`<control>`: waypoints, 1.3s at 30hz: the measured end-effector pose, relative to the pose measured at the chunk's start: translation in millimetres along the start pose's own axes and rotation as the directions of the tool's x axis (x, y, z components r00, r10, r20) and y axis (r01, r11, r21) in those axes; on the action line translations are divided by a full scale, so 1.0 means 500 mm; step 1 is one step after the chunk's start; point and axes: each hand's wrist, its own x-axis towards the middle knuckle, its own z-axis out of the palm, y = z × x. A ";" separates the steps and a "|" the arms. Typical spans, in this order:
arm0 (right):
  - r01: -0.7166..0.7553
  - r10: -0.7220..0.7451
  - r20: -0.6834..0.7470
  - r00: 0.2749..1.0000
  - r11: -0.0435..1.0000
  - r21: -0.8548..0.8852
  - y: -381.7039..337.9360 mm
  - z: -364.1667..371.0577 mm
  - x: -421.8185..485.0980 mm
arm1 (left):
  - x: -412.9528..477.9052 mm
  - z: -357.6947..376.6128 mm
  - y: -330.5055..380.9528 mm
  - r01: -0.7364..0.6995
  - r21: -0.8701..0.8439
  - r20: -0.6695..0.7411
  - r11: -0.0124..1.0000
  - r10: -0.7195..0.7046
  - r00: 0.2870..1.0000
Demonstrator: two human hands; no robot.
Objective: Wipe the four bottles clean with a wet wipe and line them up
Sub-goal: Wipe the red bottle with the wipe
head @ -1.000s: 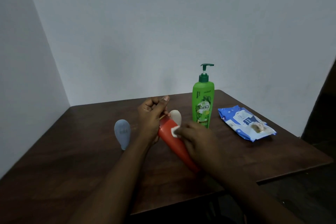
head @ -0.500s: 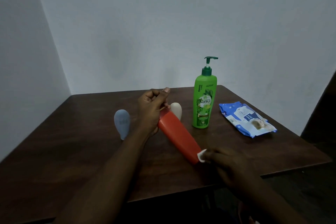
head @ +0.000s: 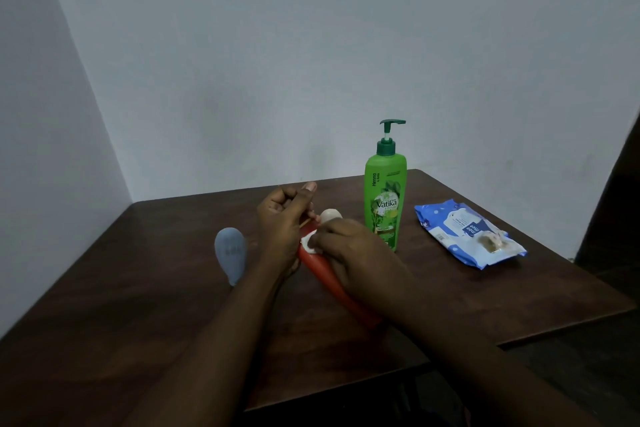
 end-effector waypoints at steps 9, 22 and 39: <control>0.042 -0.018 0.127 0.992 0.981 -0.192 0.008 -0.020 -0.193 | 0.006 -0.002 0.000 0.030 -0.014 -0.010 0.999 -0.030 0.999; -0.122 0.127 -0.118 0.985 0.991 0.047 -0.016 -0.003 0.018 | -0.014 0.021 0.007 -0.023 0.037 -0.015 0.999 0.023 1.000; -0.536 0.416 0.385 0.824 0.793 0.290 0.099 -0.099 -0.181 | -0.011 0.013 0.008 -0.041 0.005 -0.071 0.999 0.041 0.997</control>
